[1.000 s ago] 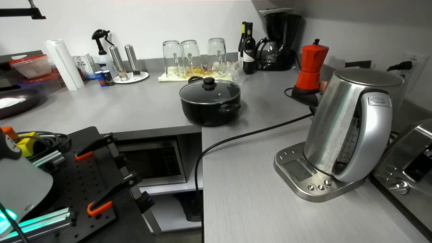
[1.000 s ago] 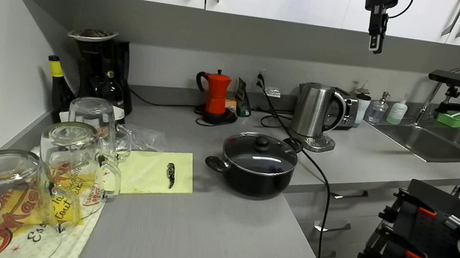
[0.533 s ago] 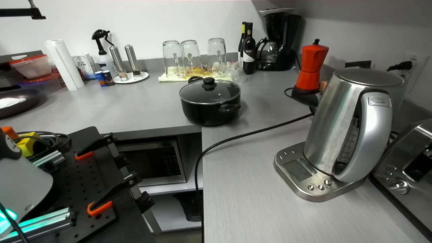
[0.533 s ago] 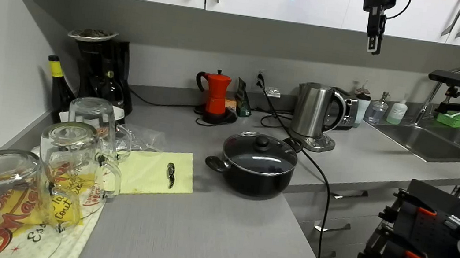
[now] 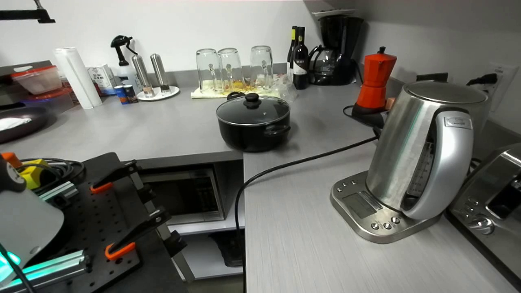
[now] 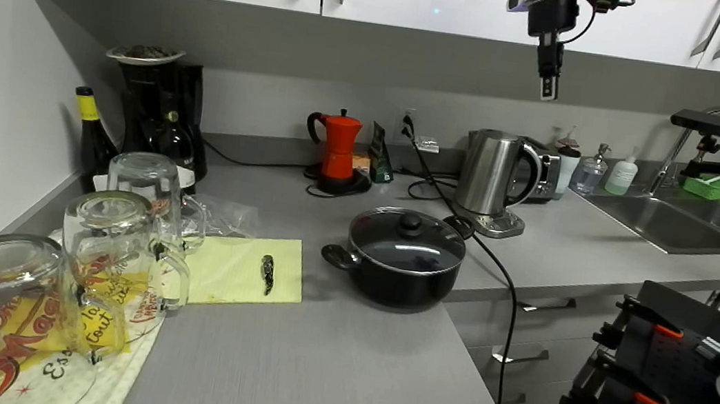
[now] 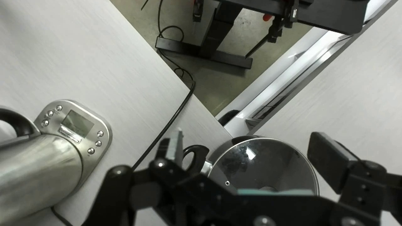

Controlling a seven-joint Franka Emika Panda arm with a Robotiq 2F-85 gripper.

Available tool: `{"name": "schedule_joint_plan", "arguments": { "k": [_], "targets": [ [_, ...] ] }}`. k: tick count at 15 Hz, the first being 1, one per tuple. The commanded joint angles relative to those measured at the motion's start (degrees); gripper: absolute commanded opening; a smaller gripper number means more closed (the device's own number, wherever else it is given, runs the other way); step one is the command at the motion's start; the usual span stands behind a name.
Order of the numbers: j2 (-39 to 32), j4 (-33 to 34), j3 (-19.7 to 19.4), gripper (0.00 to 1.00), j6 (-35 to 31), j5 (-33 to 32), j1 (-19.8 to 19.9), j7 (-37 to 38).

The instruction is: Remove the lid from the pot

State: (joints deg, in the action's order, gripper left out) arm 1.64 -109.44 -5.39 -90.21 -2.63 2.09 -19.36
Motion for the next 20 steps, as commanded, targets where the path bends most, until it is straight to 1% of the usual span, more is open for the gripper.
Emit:
{"name": "schedule_joint_plan", "arguments": {
  "k": [1,7,10,14,20],
  "targets": [
    [-5.49,5.45,2.01,1.00,-1.58,-2.34,-0.49,-3.41],
    [-14.55,11.89,5.24,1.00,-6.02,-6.52,-1.43,-7.84],
    [-18.64,14.41,6.80,1.00,-8.68,-7.37,-1.68,-10.60],
    [-22.92,16.82,8.60,1.00,-12.37,-7.56,-2.03,-12.42],
    [-26.91,17.49,10.68,1.00,-15.91,-7.99,-2.89,-15.05]
  ]
}}
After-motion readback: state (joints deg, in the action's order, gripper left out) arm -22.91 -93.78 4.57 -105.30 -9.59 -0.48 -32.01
